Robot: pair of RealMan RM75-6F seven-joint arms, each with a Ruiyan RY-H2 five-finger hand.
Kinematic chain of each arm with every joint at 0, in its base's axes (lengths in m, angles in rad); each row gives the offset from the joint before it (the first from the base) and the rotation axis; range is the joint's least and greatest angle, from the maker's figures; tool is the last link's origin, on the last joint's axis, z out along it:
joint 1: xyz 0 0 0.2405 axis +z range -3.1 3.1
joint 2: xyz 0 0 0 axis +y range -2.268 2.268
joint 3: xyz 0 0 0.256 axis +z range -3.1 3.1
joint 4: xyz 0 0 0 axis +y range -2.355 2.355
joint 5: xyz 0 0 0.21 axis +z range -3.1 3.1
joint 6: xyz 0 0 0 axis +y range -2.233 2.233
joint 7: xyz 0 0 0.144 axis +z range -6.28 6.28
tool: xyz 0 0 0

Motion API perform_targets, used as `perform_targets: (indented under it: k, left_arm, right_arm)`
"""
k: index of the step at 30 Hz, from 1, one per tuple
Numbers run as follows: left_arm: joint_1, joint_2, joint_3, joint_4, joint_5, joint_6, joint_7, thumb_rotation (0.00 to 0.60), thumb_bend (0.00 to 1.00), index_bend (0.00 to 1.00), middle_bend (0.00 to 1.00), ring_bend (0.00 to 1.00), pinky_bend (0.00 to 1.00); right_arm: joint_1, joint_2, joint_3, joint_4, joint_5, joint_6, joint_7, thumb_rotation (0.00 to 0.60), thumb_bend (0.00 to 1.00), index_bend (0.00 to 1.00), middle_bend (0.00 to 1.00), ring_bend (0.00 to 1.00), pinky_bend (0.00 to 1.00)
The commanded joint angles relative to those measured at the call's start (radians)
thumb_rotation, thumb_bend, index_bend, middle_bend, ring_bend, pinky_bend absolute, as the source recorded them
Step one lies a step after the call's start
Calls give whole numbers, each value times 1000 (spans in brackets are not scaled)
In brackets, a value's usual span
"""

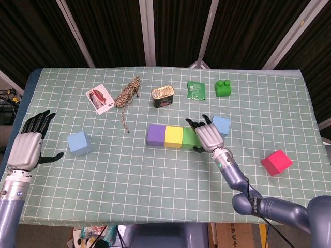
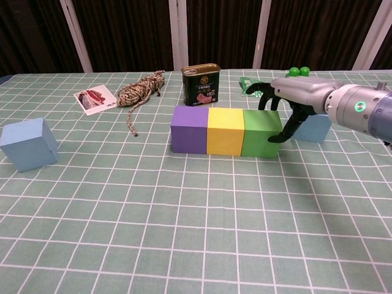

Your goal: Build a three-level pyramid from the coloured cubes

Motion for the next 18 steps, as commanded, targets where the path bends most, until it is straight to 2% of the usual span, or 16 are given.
perform_targets:
  k: [1,8,12,18]
  left_arm:
    - [0,0,0,0,1,0,0,600,106,0,0,0,59]
    - [1,1,0,-1,1,2,-1,600,106,0,0,0,59]
    - [2,3,-1,-2,2,3,-3,600,107,0,0,0,59]
    - [3,5,-2,-2,2,4,-7,600,107,0,0,0,59]
  right_arm:
    - [-1,0,0,-4,1,3,-3,600,266,76,272,305,0]
    - [-5,4,-9,-20,-2,18,-28,600,265,2,193,300,0]
    - [-12,13,-14,-42,-9,33,-39,600,266,0,93,274,0]
    - [-29,45,-29,-101,-16,61,-71,600,256,0,18,233,0]
